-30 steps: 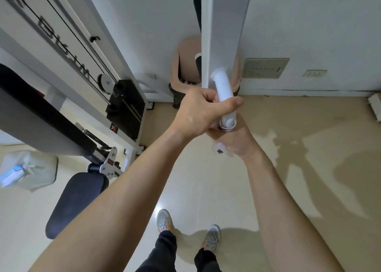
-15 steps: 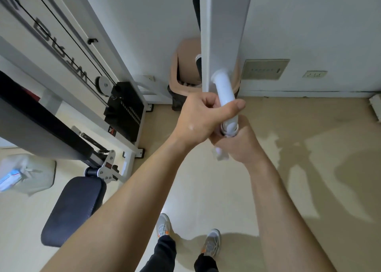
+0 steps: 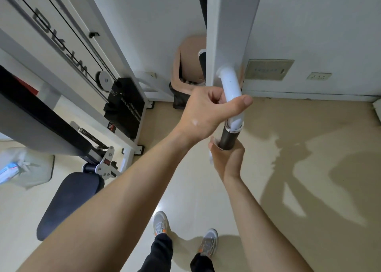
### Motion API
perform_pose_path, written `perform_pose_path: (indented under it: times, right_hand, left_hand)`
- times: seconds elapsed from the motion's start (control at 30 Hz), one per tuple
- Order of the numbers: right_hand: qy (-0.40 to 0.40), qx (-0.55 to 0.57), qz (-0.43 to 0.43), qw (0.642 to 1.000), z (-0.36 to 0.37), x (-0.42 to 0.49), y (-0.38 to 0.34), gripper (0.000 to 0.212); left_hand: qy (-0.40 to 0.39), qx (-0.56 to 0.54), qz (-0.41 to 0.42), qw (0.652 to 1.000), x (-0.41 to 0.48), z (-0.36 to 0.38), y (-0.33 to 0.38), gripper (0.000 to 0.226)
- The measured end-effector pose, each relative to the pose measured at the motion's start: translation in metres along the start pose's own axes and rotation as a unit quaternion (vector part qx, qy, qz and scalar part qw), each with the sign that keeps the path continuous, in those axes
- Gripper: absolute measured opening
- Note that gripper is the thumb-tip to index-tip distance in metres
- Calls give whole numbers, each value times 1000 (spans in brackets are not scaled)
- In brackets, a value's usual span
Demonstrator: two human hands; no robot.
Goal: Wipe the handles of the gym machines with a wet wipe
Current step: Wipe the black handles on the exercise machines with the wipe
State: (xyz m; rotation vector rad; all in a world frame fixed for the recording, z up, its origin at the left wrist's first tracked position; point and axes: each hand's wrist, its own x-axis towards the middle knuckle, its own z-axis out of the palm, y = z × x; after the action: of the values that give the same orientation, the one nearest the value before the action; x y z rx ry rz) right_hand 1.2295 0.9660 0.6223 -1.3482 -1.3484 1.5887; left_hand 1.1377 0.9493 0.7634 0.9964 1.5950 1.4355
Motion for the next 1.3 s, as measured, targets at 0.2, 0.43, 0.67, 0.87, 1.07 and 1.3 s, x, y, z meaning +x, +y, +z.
perform_pose_path:
  times: [0.2,0.43,0.67,0.87,1.07,1.3]
  right_hand:
    - [-231,-73,-154,958,-39,11,-88,16]
    - [-3,-25,-166,986,-22,5,-55,34]
    - [-30,-14,-9,999,-21,9,-17,38]
    - [-236,-81,-172,953,-54,13,-98,19]
    - [55,9,-90,994,-13,10,-26,37]
    - [-210,-130,-12,969,-46,19,-47,36]
  left_hand:
    - [-20,-13,-14,1000,2,3,-2,58]
    - [-56,-23,-37,997,8,9,-1,61]
    - [-50,-18,-20,998,12,10,3,67]
    - [-57,-18,-31,998,9,10,-3,61]
    - [-39,-7,-27,999,12,14,4,55]
    - [-58,-6,-41,997,8,6,9,61]
